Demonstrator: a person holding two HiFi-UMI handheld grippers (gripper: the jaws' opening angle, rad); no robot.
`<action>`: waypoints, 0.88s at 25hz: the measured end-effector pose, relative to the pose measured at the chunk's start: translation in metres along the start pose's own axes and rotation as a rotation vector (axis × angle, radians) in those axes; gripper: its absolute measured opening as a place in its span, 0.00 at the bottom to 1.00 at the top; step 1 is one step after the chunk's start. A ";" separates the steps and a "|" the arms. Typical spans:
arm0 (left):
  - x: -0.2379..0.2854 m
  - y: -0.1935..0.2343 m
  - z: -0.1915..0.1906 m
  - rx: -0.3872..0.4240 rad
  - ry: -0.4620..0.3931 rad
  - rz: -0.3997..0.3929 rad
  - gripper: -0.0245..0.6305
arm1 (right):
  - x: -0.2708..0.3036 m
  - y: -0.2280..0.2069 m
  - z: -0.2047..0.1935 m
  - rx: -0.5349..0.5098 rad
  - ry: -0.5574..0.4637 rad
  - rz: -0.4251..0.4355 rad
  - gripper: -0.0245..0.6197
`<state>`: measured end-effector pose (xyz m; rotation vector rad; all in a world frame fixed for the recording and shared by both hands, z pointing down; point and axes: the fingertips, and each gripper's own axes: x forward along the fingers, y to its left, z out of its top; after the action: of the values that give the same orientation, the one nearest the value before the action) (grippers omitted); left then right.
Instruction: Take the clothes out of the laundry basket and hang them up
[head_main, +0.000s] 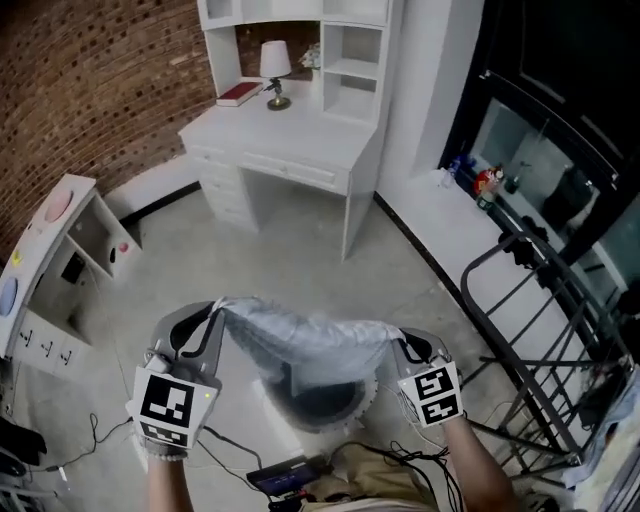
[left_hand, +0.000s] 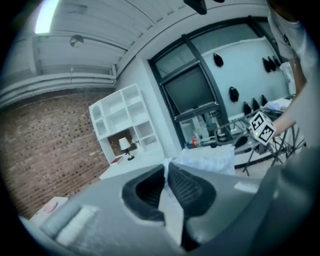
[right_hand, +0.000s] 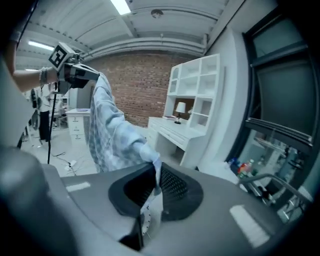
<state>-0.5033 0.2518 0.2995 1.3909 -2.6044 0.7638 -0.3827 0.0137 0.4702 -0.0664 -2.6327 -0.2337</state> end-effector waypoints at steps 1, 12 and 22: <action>0.006 -0.006 0.003 0.010 -0.022 -0.042 0.07 | -0.018 -0.007 -0.005 0.028 0.008 -0.056 0.07; 0.068 -0.134 0.055 0.124 -0.206 -0.443 0.07 | -0.213 -0.046 -0.073 0.267 0.039 -0.541 0.06; 0.106 -0.297 0.138 0.172 -0.337 -0.674 0.07 | -0.376 -0.094 -0.138 0.331 0.060 -0.856 0.06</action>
<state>-0.3065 -0.0296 0.3260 2.4319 -2.0402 0.6935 0.0042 -0.1051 0.3946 1.1603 -2.4412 -0.0691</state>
